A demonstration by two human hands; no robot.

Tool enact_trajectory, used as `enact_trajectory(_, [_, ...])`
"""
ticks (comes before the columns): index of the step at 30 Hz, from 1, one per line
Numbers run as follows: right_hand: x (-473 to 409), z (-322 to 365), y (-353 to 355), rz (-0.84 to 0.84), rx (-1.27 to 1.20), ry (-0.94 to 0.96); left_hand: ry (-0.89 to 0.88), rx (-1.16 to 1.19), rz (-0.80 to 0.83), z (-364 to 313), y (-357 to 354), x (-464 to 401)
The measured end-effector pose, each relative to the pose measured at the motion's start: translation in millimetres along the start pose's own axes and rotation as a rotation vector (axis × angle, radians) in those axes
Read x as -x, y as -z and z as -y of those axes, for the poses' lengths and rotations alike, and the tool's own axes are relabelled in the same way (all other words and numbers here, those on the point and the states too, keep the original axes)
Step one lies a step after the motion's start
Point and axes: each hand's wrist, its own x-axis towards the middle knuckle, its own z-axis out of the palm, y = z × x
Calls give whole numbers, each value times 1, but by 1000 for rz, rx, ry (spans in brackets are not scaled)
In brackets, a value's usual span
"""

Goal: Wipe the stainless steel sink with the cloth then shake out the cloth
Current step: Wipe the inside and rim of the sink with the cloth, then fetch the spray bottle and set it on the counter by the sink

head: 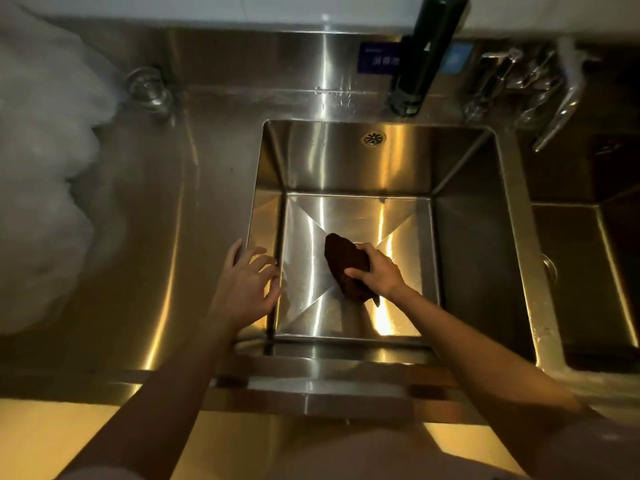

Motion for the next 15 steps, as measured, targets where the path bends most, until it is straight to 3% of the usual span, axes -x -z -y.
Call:
enact_trajectory(4, [29,25,16,-103,-125,-13,-50,-22,59,-1,4,4])
enact_trajectory(9, [58,54,30,-219,-254,-19,-32,62,-56,4,12,2])
enact_trajectory(15, [87,77,37,-358,-352,-18,-48,60,-51,0,38,-9])
